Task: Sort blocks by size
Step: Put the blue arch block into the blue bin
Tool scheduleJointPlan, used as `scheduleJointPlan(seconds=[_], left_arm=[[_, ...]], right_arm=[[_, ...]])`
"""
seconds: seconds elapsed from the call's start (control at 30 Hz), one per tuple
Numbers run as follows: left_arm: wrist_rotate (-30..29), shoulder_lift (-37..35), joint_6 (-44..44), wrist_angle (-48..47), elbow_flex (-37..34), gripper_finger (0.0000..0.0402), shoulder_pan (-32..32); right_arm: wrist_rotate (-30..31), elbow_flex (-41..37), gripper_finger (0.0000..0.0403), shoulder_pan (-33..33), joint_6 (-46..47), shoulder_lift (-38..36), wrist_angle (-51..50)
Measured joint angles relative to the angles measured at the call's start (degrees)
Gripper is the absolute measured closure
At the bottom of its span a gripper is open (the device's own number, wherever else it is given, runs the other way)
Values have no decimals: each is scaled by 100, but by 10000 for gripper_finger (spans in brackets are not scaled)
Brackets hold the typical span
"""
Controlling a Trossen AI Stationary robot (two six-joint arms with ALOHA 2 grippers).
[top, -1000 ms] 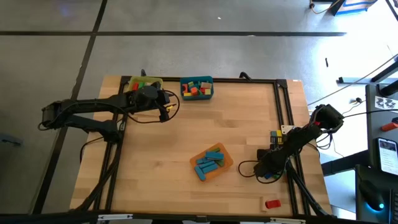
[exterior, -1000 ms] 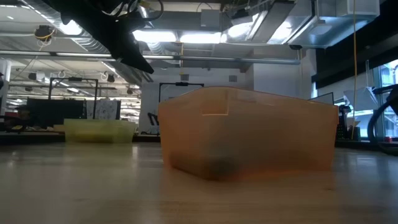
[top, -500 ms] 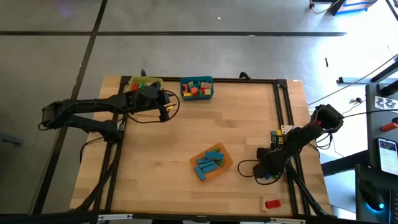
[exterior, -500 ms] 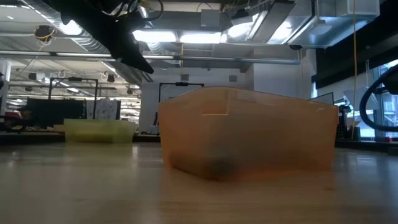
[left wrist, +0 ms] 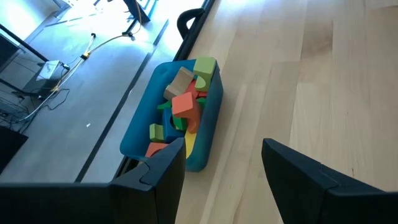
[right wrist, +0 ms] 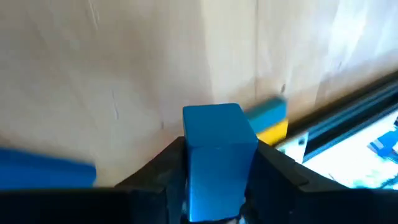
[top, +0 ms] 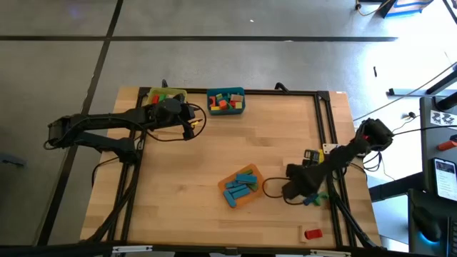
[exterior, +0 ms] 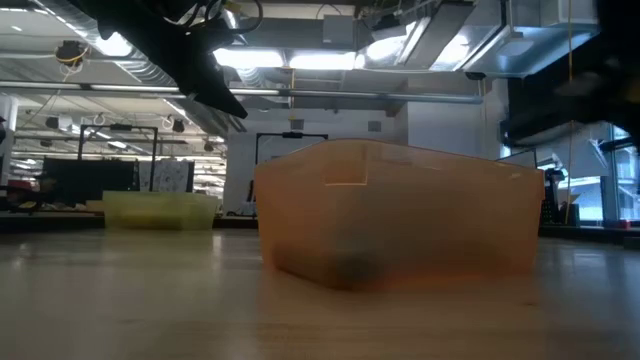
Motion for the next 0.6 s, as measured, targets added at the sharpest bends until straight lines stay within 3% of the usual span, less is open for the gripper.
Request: scheduleJointPlan(seconds=[0.4, 0.6], left_arm=[[-2, 0, 0, -2, 0, 205, 0], [-2, -1, 1, -14, 0, 205, 2]], right_arm=[[1748, 1020, 258, -1145, -673, -2, 30], [2391, 1180, 258, -1568, -786, -4, 700]])
